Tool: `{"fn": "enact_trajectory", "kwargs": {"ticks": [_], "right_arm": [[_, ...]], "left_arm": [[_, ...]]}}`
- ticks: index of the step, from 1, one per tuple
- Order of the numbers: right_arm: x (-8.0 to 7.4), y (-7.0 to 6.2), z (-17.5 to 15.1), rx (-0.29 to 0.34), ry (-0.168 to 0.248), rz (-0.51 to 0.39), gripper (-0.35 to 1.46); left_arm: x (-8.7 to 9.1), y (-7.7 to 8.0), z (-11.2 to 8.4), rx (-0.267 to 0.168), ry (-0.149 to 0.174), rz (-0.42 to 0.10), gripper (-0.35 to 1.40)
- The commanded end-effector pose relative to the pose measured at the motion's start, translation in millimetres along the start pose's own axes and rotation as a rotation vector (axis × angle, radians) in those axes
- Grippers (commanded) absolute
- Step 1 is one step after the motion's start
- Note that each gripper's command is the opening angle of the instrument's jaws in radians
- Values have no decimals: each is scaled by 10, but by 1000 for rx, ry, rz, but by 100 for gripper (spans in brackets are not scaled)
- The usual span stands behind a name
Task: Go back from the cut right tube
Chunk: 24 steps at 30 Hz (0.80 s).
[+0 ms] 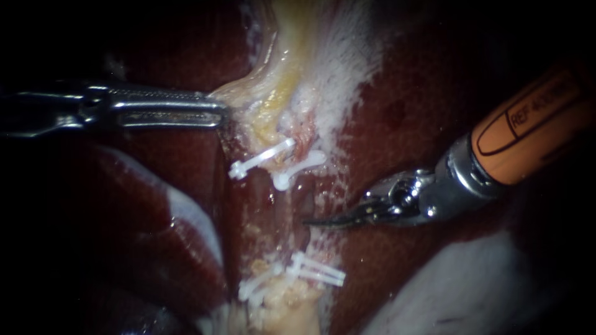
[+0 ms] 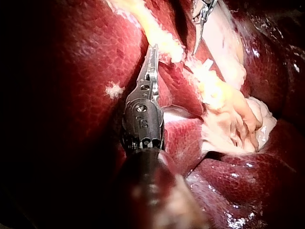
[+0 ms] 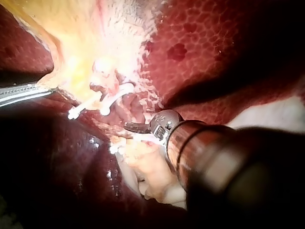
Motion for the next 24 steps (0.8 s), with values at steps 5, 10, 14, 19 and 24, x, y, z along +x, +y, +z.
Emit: {"fn": "enact_trajectory", "kwargs": {"ticks": [5, 10, 14, 19, 24], "right_arm": [[0, 1, 0, -2, 2, -13, 34], [-3, 3, -4, -9, 8, -62, 52], [-7, 7, -10, -19, 17, -129, 66], [-8, 14, -19, -65, 54, -281, 89], [-5, 19, -28, -72, 60, -413, 106]], "left_arm": [[0, 0, 0, -1, 0, 0, -35], [0, 0, -1, 0, 0, 0, -35], [1, 0, -1, 0, 0, 0, -35], [1, 0, -2, 1, 0, 1, -35], [2, 0, -3, 1, 0, 1, -35]]}}
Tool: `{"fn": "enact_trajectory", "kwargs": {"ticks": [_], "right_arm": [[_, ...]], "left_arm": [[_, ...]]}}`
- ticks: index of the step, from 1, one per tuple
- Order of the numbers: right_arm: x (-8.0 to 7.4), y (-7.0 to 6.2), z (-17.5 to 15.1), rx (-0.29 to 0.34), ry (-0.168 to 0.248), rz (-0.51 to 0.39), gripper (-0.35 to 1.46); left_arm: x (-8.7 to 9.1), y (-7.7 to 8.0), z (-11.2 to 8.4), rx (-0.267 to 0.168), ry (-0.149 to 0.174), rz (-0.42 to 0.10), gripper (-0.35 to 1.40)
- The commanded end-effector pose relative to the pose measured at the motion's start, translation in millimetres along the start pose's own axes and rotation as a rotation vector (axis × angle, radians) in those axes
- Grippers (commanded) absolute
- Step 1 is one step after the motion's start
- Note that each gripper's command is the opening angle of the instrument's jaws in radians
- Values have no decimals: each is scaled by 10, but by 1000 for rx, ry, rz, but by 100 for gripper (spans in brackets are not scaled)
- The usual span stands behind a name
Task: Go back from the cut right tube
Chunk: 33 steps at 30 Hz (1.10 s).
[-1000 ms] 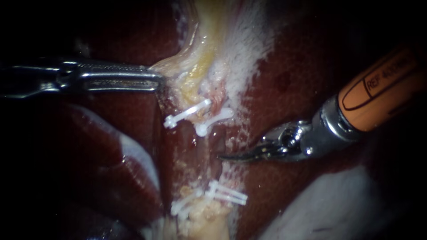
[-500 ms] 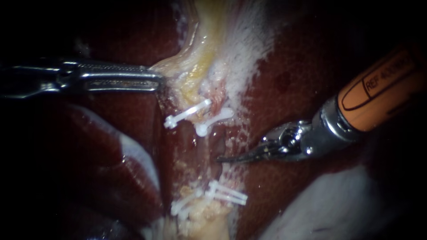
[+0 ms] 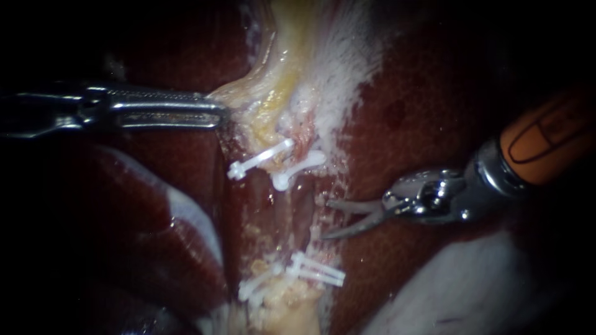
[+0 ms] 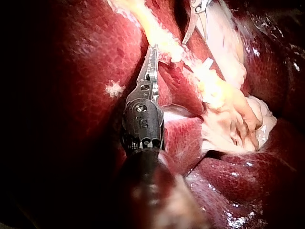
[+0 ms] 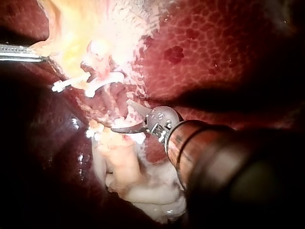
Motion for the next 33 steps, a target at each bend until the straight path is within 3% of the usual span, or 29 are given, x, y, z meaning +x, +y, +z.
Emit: {"fn": "enact_trajectory", "kwargs": {"ticks": [1, 13, 20, 33], "right_arm": [[1, 1, -2, -4, 1, -37, 109], [5, 6, -29, -31, 3, -327, 130], [5, 7, -39, -65, 9, -377, 143], [0, 8, -47, -70, 24, -386, 143]], "left_arm": [[0, 0, -1, 0, 0, 0, -35], [1, 0, -1, 1, 0, 0, -35], [1, 0, -1, 0, 0, 1, -35], [2, -1, 0, 2, 0, 1, -35]]}}
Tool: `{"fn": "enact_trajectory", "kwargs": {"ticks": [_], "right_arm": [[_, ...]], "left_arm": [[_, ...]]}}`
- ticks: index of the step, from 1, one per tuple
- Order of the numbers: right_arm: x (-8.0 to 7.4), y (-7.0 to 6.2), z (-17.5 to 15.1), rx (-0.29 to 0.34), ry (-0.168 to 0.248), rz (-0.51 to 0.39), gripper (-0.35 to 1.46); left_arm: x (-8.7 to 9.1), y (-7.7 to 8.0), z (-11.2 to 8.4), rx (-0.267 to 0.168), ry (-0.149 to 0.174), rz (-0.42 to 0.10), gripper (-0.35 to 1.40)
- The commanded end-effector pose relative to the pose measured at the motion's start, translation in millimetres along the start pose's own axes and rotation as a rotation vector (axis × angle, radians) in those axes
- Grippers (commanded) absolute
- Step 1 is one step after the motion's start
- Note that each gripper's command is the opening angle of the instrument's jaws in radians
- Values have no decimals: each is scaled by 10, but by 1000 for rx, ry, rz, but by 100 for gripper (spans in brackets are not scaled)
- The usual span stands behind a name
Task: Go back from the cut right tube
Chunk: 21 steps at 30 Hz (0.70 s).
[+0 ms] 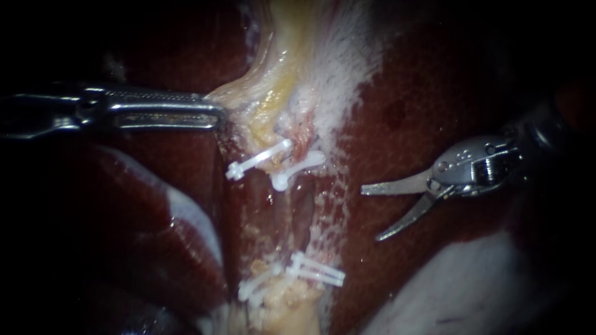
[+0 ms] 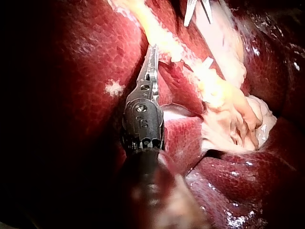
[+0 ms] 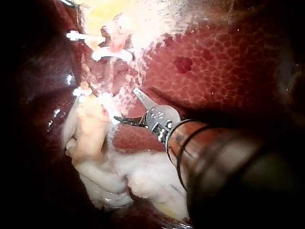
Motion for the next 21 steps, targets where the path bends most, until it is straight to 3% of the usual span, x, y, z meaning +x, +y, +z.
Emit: {"fn": "enact_trajectory", "kwargs": {"ticks": [1, 4, 21], "right_arm": [[0, 0, 0, 0, 0, 0, 143], [-2, -1, -2, 0, 0, -1, 143], [-4, -3, -1, 0, 0, -3, 145]], "left_arm": [[1, 0, 1, 0, 0, 0, -35], [3, -2, 4, 7, -4, 2, -35], [32, -27, 45, 77, 51, 25, -35]]}}
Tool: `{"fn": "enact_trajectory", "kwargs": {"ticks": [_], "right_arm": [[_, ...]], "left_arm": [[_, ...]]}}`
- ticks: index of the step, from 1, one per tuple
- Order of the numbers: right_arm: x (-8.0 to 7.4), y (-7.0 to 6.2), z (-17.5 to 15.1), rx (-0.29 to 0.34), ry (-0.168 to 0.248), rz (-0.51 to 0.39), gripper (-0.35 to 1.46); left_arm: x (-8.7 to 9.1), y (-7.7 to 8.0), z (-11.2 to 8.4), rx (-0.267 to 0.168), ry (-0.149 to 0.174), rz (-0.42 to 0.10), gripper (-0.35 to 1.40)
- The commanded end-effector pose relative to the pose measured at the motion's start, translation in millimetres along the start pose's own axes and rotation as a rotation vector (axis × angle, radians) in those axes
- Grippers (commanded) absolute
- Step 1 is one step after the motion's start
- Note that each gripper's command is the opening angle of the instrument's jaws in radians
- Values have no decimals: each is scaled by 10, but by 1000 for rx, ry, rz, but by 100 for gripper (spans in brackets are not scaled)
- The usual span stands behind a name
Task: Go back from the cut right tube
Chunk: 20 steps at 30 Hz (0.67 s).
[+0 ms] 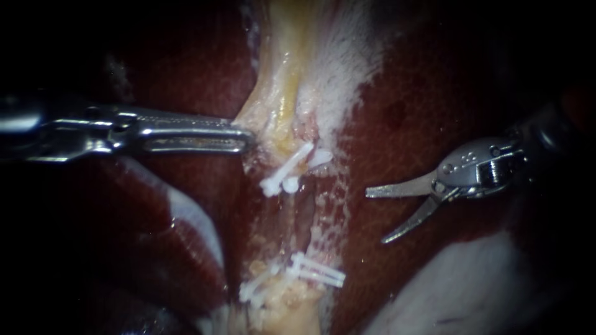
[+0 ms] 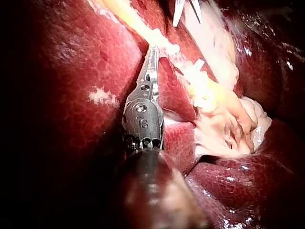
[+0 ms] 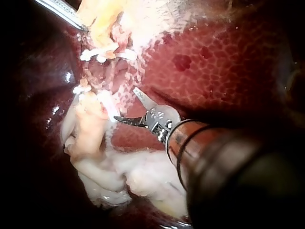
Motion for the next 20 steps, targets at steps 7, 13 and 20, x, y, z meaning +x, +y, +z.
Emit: {"fn": "enact_trajectory", "kwargs": {"ticks": [7, 13, 20], "right_arm": [[1, -1, 1, 0, 0, 0, 145], [1, -1, 1, 0, 0, 0, 145], [1, -2, 1, 0, 0, 0, 145]], "left_arm": [[4, -2, 4, 7, 9, 9, -35], [4, -2, 4, 7, 12, 9, -35], [4, -2, 4, 7, 12, 9, -35]]}}
